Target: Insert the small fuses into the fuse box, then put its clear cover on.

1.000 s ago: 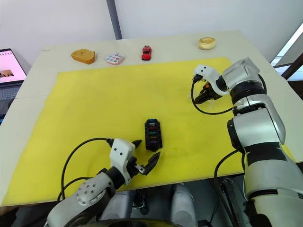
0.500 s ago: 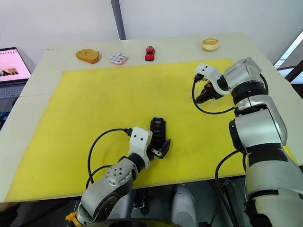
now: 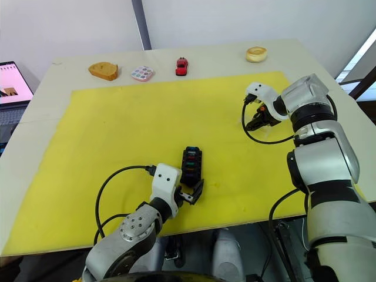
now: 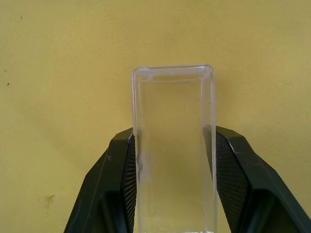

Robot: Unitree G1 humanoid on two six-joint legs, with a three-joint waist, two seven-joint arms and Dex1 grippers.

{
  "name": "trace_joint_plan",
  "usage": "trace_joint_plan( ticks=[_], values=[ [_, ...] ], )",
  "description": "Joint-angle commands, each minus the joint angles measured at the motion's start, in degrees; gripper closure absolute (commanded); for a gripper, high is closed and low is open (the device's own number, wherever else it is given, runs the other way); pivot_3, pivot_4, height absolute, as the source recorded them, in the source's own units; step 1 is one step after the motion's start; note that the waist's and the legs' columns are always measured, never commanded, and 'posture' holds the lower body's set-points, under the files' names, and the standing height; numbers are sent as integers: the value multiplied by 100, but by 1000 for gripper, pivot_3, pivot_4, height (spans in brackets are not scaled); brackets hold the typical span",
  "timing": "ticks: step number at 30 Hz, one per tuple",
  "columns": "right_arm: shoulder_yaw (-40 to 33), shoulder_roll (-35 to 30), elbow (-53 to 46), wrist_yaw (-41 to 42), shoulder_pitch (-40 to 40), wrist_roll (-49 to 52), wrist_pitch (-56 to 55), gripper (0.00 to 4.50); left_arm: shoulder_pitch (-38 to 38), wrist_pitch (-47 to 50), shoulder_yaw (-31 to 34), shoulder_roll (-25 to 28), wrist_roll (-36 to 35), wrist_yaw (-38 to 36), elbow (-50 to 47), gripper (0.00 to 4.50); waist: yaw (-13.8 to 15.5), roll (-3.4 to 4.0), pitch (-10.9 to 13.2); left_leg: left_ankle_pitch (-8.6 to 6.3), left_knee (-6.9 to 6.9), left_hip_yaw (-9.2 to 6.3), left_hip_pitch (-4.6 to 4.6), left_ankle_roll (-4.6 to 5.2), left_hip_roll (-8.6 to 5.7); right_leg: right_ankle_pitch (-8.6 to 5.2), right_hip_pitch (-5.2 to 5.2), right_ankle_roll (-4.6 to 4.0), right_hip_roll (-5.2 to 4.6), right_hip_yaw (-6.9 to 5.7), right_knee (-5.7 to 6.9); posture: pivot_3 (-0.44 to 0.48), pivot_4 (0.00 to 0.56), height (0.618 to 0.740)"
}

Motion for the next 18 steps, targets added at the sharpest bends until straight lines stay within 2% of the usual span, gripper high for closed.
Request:
trace_joint_plan(
  ticks=[1, 3, 4, 10, 13, 15, 18],
  values=[
    [-93, -25, -153, 26, -142, 5, 13, 2855, 229, 97, -26, -97, 64, 25, 520, 806, 10, 1, 0, 0, 0, 0, 0, 0, 0, 0, 0, 0, 0, 0, 0, 0, 150, 740],
    [-87, -38, -160, 46, -150, -1, 18, 2855, 216, 66, 35, -123, 70, 15, 568, 1789, 20, 1, 0, 0, 1, 0, 0, 0, -1, -1, 1, -1, -1, -1, 0, 0, 150, 740],
    [-91, -59, -157, 28, -160, -7, 5, 2855, 229, 55, 100, -132, 81, 34, 573, 2022, 29, 1, 0, -1, 1, 0, 0, 0, -1, -1, 1, -3, -2, -1, 0, 0, 150, 740],
    [-156, -200, -215, -62, -152, 14, -311, 2855, 238, -171, 217, 43, 97, -130, 500, 2021, 29, 1, 0, -2, 2, 0, 0, 1, -1, -5, 2, -11, -4, -1, 0, 0, 150, 740],
    [-336, -245, -426, -177, -112, 187, -945, 2855, 99, -397, 439, 613, 79, -643, 258, 2021, 25, 1, 0, -2, 1, 1, 0, 1, -1, -5, 0, -11, -4, -1, 0, 0, 150, 740],
    [-401, -244, -549, -755, -77, 118, -1622, 2855, -16, -632, 734, 942, -248, -1225, 14, 2021, 0, 2, 0, -1, -2, 2, -1, -1, 1, -5, -6, -11, -1, -1, 1, 0, 150, 740],
    [-583, -145, -287, -792, -314, 241, -1296, 2855, -214, -717, 1134, 1405, -725, -1976, -170, 2021, -3, 1, 1, -1, -5, 6, -2, -7, 3, -3, -10, -7, 3, 0, 2, 0, 150, 740]
  ],
)
